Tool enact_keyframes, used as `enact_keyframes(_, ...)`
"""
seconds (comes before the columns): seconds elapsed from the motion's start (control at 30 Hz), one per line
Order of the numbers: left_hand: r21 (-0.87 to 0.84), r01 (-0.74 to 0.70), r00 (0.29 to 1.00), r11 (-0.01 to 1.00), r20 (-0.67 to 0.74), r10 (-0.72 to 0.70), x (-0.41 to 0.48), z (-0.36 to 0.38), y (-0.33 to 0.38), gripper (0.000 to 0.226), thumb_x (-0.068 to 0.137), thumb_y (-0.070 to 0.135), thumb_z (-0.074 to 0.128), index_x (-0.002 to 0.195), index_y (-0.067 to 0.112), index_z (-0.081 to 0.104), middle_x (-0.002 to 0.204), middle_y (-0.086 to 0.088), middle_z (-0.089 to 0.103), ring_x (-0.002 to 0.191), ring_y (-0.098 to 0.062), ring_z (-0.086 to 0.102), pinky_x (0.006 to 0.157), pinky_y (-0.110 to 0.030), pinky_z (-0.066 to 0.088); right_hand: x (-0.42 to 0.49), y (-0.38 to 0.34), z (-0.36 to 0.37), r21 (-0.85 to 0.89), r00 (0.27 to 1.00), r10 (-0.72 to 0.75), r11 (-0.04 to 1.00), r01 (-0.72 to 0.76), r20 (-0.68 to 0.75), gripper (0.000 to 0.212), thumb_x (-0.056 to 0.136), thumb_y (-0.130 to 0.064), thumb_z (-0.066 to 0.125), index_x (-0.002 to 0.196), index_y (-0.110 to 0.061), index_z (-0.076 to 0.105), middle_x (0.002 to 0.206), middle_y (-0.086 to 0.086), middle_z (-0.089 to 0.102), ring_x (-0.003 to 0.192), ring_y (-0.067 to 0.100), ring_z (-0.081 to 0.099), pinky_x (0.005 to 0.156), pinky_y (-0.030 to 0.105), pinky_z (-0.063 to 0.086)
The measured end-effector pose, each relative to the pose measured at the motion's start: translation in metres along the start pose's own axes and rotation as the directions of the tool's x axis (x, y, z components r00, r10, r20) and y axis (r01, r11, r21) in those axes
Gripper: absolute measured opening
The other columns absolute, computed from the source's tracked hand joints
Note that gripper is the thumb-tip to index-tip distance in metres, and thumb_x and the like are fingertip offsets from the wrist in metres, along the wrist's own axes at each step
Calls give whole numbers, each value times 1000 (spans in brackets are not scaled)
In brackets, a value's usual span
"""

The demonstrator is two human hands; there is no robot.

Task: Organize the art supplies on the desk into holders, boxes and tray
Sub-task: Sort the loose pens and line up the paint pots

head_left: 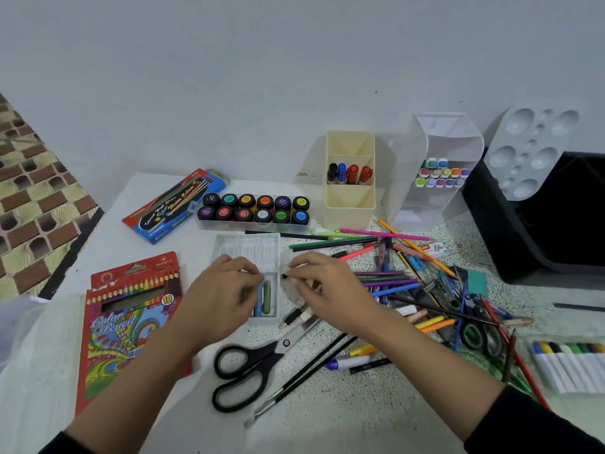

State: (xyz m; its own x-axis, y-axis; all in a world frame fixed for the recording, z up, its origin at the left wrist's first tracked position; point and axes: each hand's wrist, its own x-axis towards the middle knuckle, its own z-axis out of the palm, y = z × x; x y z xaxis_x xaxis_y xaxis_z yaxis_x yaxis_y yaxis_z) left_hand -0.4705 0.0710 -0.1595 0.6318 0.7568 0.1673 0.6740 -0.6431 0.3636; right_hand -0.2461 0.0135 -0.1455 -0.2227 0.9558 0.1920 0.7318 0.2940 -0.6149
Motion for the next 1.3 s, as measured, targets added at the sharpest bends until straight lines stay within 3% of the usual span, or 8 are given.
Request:
enact_keyframes(0.1, -48, 39, 997, 998, -63, -42, 6, 0, 10, 33, 93, 31, 50, 110, 22, 77, 100, 12, 65, 92, -16, 54, 78, -30, 47, -11, 11, -23, -15, 995, 54, 998, -55, -83, 19, 97, -14, 62, 109, -12, 76, 101, -6, 63, 91, 4, 58, 81, 19, 48)
enact_keyframes(0.2, -78, 135, 976, 988, -161, -146, 7, -5, 11, 18, 95, 21, 61, 107, 21, 74, 97, 7, 65, 94, -18, 55, 76, -32, 44, -18, 24, -35, -192, 993, 114, 975, -114, -11, 25, 96, -22, 62, 119, -19, 73, 101, -7, 62, 97, 9, 51, 85, 28, 46)
enact_keyframes(0.33, -2, 377, 897, 926, -246, -366, -1, -20, -15, 21, 93, 16, 61, 114, 20, 65, 104, -3, 64, 96, -22, 52, 79, -40, 46, -19, 30, -32, -382, 978, 188, 914, -140, 92, 34, 94, -35, 60, 126, -25, 64, 112, -4, 60, 110, 20, 47, 96, 48, 45)
enact_keyframes(0.43, 57, 522, 823, 851, -296, -485, -14, -31, -35, 24, 94, 15, 59, 118, 14, 63, 111, -14, 65, 100, -32, 54, 84, -48, 46, -13, 27, -26, -438, 971, 218, 886, -154, 99, 35, 95, -36, 56, 128, -25, 61, 117, -4, 58, 116, 21, 44, 100, 51, 40)
enact_keyframes(0.57, 183, 695, 719, 695, -197, -667, -34, -42, -55, 35, 100, 36, 52, 130, 18, 59, 128, -12, 61, 117, -35, 52, 100, -57, 40, -5, 25, -23, -396, 968, 239, 898, -190, 78, 14, 90, -29, 57, 103, -25, 58, 106, -7, 58, 107, 17, 47, 96, 45, 39)
enact_keyframes(0.83, 183, 725, 686, 664, -109, -720, -64, -41, -68, 55, 96, 56, 52, 144, 29, 48, 150, -6, 45, 141, -28, 35, 115, -58, 19, 20, 10, -8, -165, 995, 68, 983, -78, -67, 9, 98, -19, 59, 104, -19, 65, 95, -8, 63, 88, 13, 54, 81, 39, 49)
enact_keyframes(1.17, 136, 695, 714, 706, -25, -699, -52, -46, -81, 45, 96, 46, 58, 132, 22, 47, 140, -5, 47, 134, -26, 38, 113, -58, 20, 25, 0, 7, -145, 999, -35, 989, 36, 9, 17, 105, -27, 48, 114, -22, 62, 100, -7, 62, 91, 14, 56, 79, 44, 49)
enact_keyframes(1.3, 39, 741, 671, 670, -10, -742, -47, -48, -84, 35, 97, 38, 60, 127, 30, 45, 128, -7, 57, 127, -29, 48, 115, -58, 19, 17, 2, 1, -84, 999, -41, 996, 40, -11, 21, 106, -27, 47, 118, -20, 62, 105, -8, 62, 97, 11, 55, 83, 39, 49)
